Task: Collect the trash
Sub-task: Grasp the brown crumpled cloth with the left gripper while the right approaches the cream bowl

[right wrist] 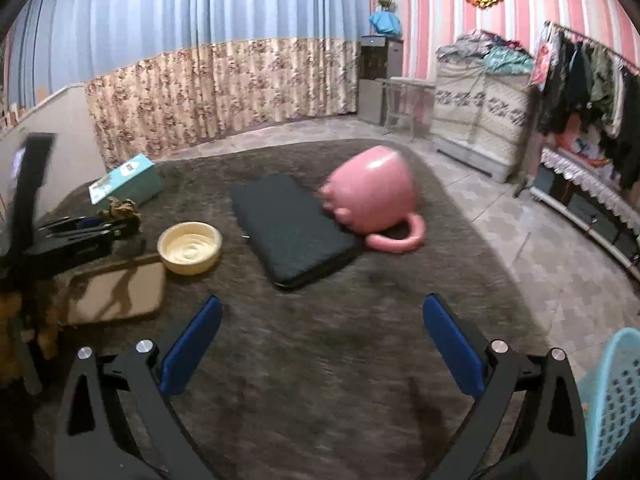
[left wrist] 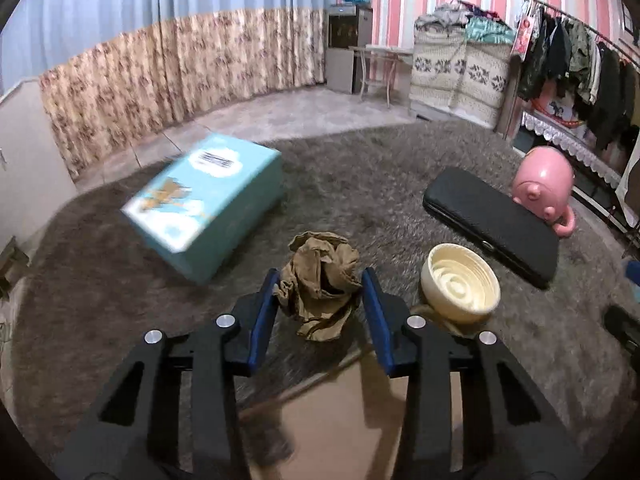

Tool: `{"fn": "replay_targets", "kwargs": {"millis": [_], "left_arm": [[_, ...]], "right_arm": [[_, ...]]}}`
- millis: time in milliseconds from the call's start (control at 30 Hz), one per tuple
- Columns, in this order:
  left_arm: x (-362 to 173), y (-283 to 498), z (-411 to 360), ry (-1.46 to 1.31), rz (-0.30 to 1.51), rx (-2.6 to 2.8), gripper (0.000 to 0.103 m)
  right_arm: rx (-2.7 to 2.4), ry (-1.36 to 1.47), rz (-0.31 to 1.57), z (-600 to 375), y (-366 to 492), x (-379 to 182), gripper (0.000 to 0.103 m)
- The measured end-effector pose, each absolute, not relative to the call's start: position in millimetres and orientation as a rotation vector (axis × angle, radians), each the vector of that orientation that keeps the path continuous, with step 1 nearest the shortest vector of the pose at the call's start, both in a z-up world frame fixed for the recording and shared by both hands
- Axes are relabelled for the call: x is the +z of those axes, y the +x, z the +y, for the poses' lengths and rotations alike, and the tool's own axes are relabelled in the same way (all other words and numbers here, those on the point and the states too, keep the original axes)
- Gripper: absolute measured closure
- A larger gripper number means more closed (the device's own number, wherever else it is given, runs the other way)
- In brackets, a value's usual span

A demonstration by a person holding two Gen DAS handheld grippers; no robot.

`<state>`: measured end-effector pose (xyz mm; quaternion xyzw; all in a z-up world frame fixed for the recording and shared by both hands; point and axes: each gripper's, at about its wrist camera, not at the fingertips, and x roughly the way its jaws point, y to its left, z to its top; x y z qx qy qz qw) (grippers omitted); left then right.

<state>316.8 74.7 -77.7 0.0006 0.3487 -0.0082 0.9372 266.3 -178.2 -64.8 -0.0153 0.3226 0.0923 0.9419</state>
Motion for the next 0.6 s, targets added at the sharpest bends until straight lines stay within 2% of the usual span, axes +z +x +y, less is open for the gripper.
{"fn": "replay_targets", "kwargs": {"millis": [233, 400, 533, 600], "left_arm": [[-71, 261, 121, -0.043, 0.607, 0.139, 0.062], [-84, 260, 135, -0.074, 0.624, 0.174, 0.062], [-87, 262, 145, -0.117, 0.641, 0.156, 0.062], [-90, 265, 150, -0.146, 0.655, 0.151, 0.062]], "right_arm": [[0.294, 0.006, 0.723, -124, 296, -82, 0.005], [0.316, -0.016, 0.761, -95, 318, -91, 0.007], [0.334, 0.001, 0.784, -83, 329, -96, 0.019], [0.342, -0.019, 0.81, -78, 334, -102, 0.031]]}}
